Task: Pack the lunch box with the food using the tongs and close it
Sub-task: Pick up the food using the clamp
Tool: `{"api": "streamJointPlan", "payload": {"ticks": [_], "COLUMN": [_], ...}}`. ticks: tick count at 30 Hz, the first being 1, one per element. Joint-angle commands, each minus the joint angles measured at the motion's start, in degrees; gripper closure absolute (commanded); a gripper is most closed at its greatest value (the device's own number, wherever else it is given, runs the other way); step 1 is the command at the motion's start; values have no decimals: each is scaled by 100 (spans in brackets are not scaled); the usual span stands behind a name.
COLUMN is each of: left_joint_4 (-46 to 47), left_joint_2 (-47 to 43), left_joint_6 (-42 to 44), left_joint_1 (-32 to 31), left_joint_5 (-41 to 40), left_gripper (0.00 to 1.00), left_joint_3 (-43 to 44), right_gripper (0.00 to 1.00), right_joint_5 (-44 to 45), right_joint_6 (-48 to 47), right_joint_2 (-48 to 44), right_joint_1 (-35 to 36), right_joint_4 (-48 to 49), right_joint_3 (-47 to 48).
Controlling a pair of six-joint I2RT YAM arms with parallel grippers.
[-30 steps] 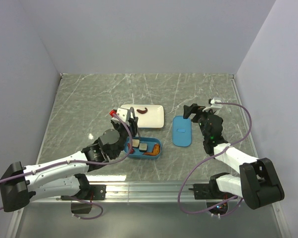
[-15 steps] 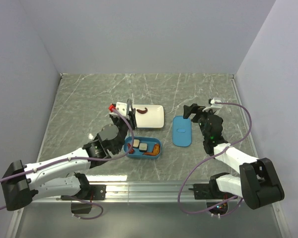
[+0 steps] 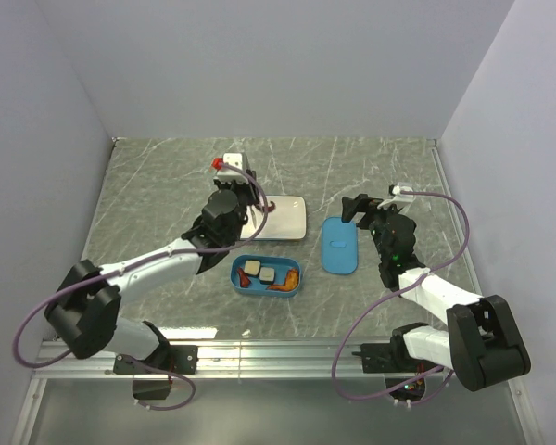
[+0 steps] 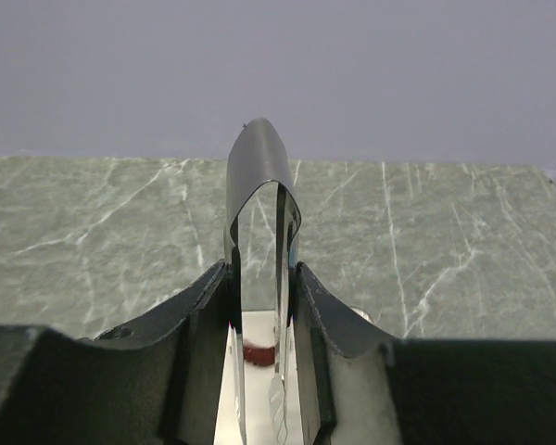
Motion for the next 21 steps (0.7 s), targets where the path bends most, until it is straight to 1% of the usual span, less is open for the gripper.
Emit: {"api": "streamJointPlan", "payload": {"ticks": [1, 5, 10, 13, 21], "left_joint_4": [699, 849, 735, 735, 823], "left_joint_2": [300, 688, 1171, 1321, 1181], "left_joint_6": [-427, -542, -533, -551, -578], "left_joint_1": [250, 356, 400, 400, 391], "left_joint_5": [327, 284, 108, 20, -279], "left_gripper": [64, 63, 60, 60, 60], "left_joint_3": [478, 716, 1128, 1226, 1025], "right_gripper": [2, 2, 2, 2, 2], "right_joint_5": [-86, -122, -139, -157, -210], "right_joint_6": [-5, -5, -14, -14, -14], "right_joint_2": [46, 46, 89, 98, 204], "right_joint_1": [20, 20, 20, 20, 11], "right_joint_4": [255, 273, 282, 299, 317], "right_joint_3": [177, 168, 177, 195, 239]}}
